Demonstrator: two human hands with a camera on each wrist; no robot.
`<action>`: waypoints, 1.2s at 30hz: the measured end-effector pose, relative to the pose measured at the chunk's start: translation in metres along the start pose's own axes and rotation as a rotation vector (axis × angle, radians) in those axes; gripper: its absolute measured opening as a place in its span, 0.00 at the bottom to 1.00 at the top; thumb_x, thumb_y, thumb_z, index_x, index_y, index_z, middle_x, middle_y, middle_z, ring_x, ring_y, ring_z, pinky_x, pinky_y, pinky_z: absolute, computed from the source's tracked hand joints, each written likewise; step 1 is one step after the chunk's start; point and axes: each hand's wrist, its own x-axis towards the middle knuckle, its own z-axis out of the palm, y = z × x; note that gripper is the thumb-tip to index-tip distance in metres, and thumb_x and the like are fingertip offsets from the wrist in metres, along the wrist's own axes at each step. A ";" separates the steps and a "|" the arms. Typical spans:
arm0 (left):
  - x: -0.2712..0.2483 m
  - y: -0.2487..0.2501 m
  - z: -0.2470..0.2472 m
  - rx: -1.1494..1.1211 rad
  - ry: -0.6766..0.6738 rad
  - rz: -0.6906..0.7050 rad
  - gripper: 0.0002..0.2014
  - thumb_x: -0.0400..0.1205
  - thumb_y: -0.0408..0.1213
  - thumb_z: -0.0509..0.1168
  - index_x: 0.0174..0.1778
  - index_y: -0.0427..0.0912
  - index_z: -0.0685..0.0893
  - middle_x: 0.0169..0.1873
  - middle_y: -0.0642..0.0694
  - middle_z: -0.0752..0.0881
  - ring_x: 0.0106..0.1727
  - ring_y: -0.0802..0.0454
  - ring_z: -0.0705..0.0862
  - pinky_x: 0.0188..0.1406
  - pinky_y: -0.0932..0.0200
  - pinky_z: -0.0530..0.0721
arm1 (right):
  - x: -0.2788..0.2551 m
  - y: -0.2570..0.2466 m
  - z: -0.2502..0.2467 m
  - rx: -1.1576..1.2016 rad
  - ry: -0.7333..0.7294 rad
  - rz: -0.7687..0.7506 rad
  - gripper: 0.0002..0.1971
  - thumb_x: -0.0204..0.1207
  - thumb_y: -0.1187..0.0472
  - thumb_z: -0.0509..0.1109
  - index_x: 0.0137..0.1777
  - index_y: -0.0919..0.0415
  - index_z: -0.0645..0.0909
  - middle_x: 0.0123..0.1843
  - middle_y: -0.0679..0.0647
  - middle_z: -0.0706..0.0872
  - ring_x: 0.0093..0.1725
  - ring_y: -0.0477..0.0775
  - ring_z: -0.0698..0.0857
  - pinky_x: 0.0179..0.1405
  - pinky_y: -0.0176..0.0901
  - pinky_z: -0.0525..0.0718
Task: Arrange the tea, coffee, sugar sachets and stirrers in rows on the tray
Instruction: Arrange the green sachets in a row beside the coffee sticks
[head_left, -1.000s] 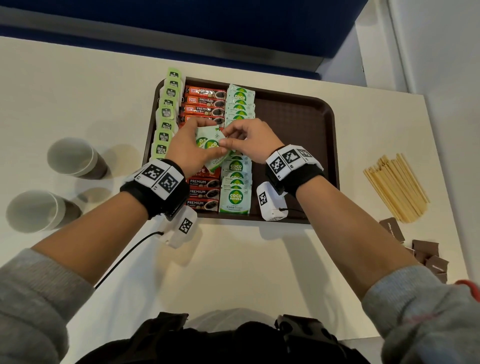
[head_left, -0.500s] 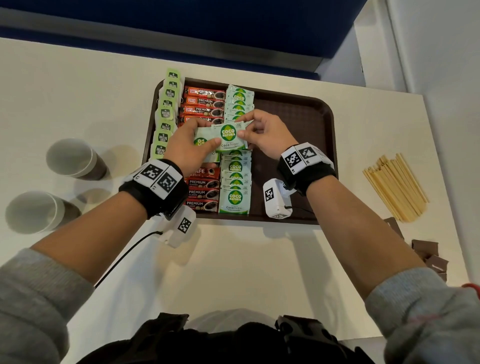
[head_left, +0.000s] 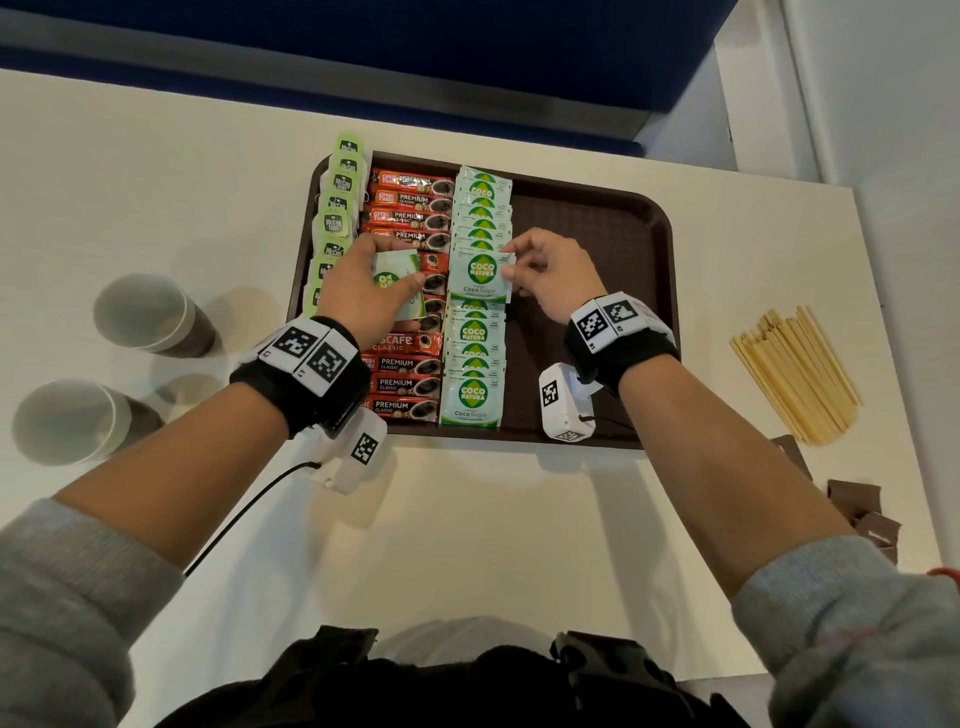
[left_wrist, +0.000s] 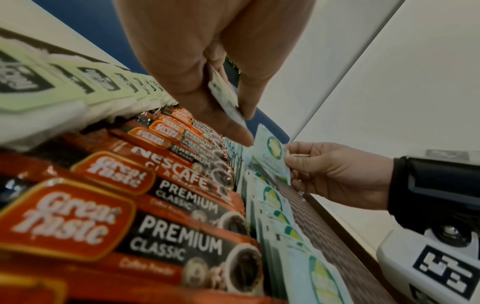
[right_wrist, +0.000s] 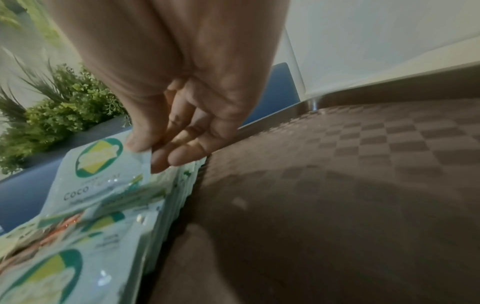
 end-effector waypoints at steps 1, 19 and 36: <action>0.000 0.000 0.000 -0.001 -0.001 0.002 0.13 0.78 0.36 0.71 0.55 0.48 0.76 0.47 0.47 0.82 0.41 0.46 0.87 0.34 0.48 0.91 | 0.000 0.003 0.002 -0.016 -0.006 0.006 0.05 0.77 0.66 0.70 0.49 0.57 0.78 0.47 0.63 0.90 0.36 0.47 0.84 0.42 0.39 0.86; -0.005 0.004 0.002 -0.005 -0.027 -0.018 0.14 0.79 0.35 0.71 0.55 0.48 0.75 0.52 0.43 0.83 0.42 0.44 0.88 0.39 0.42 0.90 | -0.002 0.012 0.011 -0.052 0.133 0.037 0.08 0.73 0.66 0.75 0.50 0.60 0.82 0.40 0.54 0.83 0.35 0.45 0.80 0.44 0.42 0.87; -0.011 0.011 0.009 0.001 -0.126 0.019 0.34 0.75 0.27 0.73 0.73 0.44 0.64 0.49 0.47 0.86 0.42 0.56 0.87 0.39 0.61 0.88 | -0.007 -0.017 0.012 -0.080 0.085 -0.084 0.12 0.70 0.54 0.77 0.51 0.58 0.86 0.39 0.46 0.82 0.35 0.38 0.77 0.35 0.21 0.75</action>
